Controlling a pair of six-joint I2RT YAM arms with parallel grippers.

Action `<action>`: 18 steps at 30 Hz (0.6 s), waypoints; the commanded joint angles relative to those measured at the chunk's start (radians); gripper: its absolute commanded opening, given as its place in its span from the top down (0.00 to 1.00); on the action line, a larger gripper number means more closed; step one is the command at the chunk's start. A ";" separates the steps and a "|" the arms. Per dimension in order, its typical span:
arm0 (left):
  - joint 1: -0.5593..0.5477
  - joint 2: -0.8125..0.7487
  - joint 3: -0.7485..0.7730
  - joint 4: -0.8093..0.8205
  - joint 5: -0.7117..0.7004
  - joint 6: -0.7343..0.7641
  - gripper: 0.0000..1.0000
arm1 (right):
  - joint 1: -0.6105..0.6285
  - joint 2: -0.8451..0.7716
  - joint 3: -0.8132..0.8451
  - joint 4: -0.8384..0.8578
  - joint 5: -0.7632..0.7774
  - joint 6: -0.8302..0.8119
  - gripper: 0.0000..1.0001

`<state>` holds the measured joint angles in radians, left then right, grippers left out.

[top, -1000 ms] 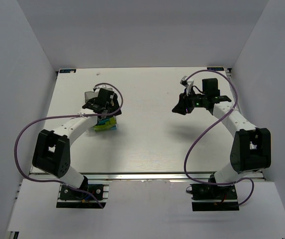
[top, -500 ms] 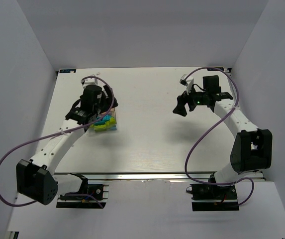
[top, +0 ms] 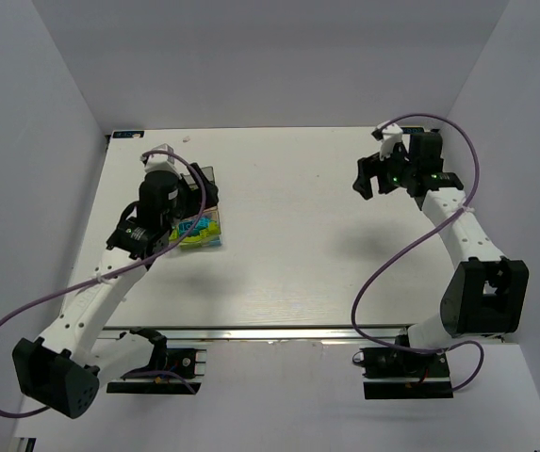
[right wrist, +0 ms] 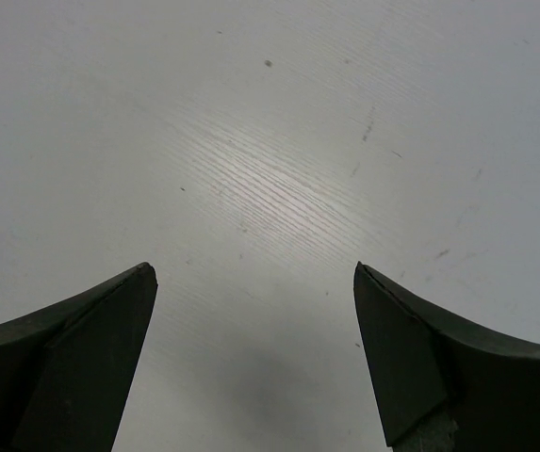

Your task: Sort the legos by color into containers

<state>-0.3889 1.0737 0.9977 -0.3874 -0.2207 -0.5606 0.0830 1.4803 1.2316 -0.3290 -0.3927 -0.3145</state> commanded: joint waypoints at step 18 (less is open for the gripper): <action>0.004 -0.172 -0.114 0.051 0.021 -0.035 0.02 | -0.160 -0.112 -0.043 -0.012 -0.012 0.080 0.11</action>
<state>-0.3889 0.9295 0.8902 -0.3691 -0.2150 -0.5793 -0.0689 1.3903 1.1942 -0.3645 -0.3729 -0.2138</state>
